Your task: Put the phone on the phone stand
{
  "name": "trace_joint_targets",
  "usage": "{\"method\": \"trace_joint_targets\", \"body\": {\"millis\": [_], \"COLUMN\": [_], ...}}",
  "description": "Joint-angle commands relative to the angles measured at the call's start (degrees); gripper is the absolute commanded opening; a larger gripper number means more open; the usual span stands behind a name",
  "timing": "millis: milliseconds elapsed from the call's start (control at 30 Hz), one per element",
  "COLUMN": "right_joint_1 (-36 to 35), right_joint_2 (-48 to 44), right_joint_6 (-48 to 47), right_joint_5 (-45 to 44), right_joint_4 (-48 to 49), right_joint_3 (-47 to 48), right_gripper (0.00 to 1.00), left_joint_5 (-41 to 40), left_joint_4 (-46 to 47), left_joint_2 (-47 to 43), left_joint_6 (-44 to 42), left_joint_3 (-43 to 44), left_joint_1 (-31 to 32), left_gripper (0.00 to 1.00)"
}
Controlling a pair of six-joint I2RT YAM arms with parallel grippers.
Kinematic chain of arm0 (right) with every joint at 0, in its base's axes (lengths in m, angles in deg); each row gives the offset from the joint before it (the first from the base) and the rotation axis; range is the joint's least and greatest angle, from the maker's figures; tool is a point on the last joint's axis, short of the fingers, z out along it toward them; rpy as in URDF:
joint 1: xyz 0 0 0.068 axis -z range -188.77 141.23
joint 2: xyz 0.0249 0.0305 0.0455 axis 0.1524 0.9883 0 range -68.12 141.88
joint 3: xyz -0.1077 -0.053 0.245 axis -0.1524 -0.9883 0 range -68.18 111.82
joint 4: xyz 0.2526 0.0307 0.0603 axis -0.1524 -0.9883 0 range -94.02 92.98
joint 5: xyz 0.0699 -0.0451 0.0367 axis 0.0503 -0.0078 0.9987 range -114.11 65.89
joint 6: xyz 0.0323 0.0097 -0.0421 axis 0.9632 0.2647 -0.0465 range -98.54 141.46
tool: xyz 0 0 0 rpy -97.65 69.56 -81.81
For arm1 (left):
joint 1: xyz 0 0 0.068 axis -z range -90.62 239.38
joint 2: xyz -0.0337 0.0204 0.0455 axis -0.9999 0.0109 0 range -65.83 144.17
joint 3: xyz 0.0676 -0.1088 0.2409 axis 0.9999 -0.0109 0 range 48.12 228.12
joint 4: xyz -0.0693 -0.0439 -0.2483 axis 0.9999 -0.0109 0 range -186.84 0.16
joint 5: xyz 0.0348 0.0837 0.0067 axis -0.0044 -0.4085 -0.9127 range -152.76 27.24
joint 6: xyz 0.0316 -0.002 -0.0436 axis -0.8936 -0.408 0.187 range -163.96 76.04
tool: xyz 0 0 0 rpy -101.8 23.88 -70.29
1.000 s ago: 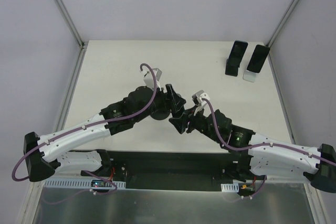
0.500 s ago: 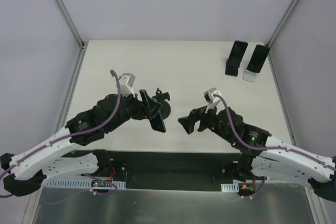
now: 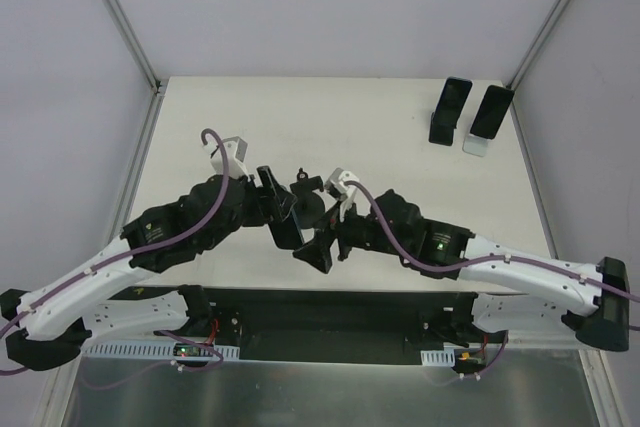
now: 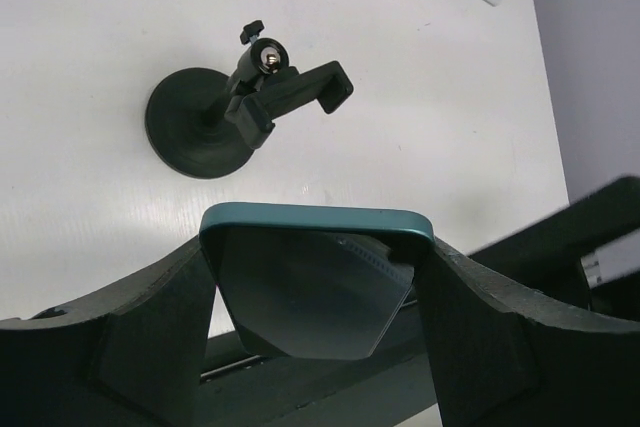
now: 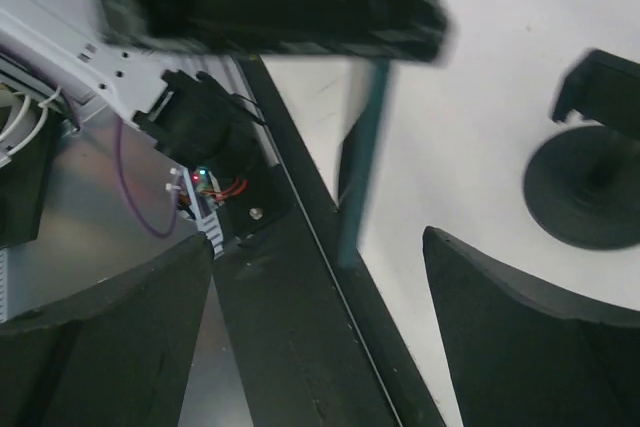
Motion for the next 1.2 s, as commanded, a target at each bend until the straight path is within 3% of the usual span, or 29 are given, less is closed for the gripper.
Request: {"method": "trace_joint_targets", "body": {"millis": [0,67,200,467,667,700,733,767,800,833,867,900,1167], "right_joint_1": [-3.66,-4.72,-4.81,-4.72,-4.81,-4.72,-4.72,-4.64,-4.46,-3.50,-2.88,-1.83,10.21], "right_joint_2": [6.06,7.74,9.51,9.60,7.40,5.92,5.04,3.90,1.45,0.12,-1.29,-4.00,-18.85], "right_joint_6": [-1.48,-1.66,-1.65,0.10,1.24,1.25,1.25,0.98,0.98,0.98,1.76,2.47,6.26], "right_joint_5": [-3.25,-10.89,-15.92,-9.69,-8.54,-8.71,-8.54,-8.63,-8.63,-8.19,-7.40,-6.27,12.80], "right_joint_4": [4.08,2.07,2.23,12.15,14.71,15.14,16.28,16.64,16.82,16.64,16.47,16.21,13.04], "right_joint_3": [7.44,8.51,8.43,3.95,1.05,-0.52,-1.41,-2.46,-4.21,-5.19,-6.07,-6.95,-14.77], "right_gripper": [0.84,0.81,0.70,0.54,0.12,0.01,0.01,0.01,0.01,0.01,0.01,0.01,0.01], "left_joint_5": [-2.39,-2.39,-2.04,3.39,9.47,10.87,11.75,12.72,14.47,15.44,16.15,16.68,27.30], "left_joint_4": [1.89,1.89,2.06,8.01,12.34,12.95,14.35,14.63,14.80,15.15,15.33,15.68,30.60], "left_joint_2": [3.39,3.48,2.70,1.46,2.17,2.17,2.17,2.17,2.17,1.99,1.47,1.12,-8.63], "left_joint_6": [3.61,5.10,7.30,8.10,6.26,5.90,5.29,3.72,2.66,1.52,-1.19,-2.35,-14.48], "left_joint_3": [4.35,4.62,4.27,1.90,0.84,0.67,0.32,0.31,0.31,0.31,0.14,-0.21,-11.01], "left_joint_1": [0.04,0.04,0.04,0.04,0.04,0.04,0.04,0.04,0.04,0.04,0.04,0.04,-0.05], "left_gripper": [0.00,0.00,0.00,0.00,0.00,0.00,0.03,0.30,0.48,0.76,0.94,0.99,0.99]}}
